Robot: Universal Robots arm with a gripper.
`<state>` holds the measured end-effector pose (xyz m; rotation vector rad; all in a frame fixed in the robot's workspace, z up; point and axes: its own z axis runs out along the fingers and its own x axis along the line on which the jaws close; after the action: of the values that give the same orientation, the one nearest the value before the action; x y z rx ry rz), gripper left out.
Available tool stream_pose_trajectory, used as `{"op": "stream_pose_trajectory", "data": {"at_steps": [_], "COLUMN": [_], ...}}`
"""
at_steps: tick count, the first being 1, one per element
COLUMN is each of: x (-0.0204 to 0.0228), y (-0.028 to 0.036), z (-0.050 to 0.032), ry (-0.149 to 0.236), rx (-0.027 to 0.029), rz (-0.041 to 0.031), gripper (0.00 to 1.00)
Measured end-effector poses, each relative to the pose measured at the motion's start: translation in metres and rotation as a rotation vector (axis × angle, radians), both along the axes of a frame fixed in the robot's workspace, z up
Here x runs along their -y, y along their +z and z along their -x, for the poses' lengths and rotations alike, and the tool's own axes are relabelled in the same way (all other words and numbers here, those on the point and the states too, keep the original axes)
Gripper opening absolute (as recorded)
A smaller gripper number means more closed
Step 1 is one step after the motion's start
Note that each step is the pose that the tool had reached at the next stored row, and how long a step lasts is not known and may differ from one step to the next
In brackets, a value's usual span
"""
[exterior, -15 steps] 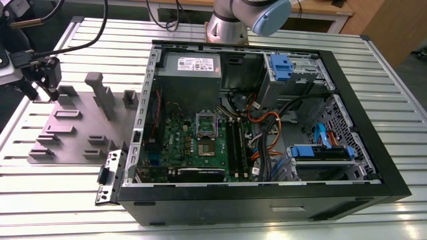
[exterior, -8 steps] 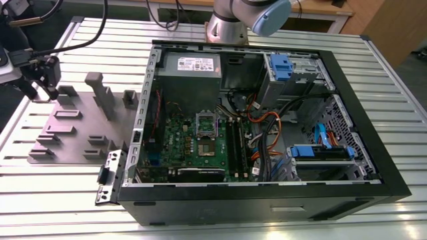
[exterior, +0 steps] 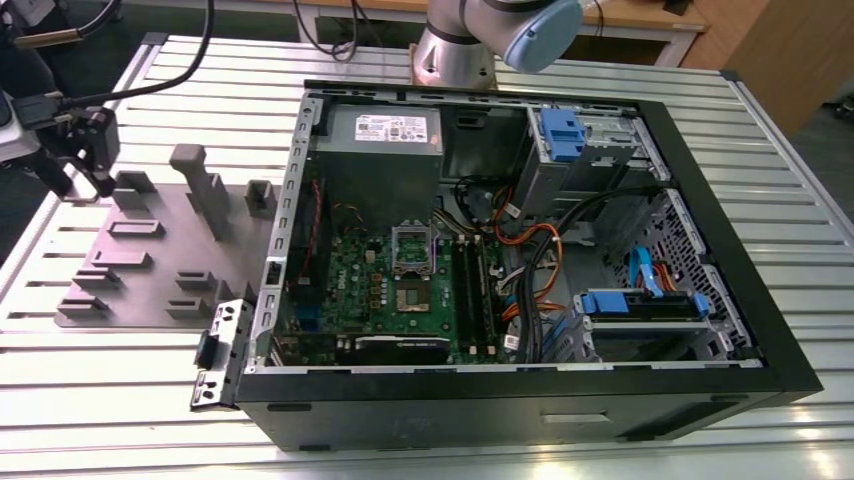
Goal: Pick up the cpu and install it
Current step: 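Pick up the cpu and move it towards the insertion slot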
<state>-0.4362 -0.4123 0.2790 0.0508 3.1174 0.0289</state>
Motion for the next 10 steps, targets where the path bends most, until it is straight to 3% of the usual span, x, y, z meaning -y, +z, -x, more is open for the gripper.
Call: {"op": "stream_pose_trajectory", "data": {"at_steps": [10], "x": [0.0000], "y": [0.0028], "z": [0.0000], "ry": [0.000], "rx": [0.0000], "rz": [0.0000], "gripper": [0.47]}}
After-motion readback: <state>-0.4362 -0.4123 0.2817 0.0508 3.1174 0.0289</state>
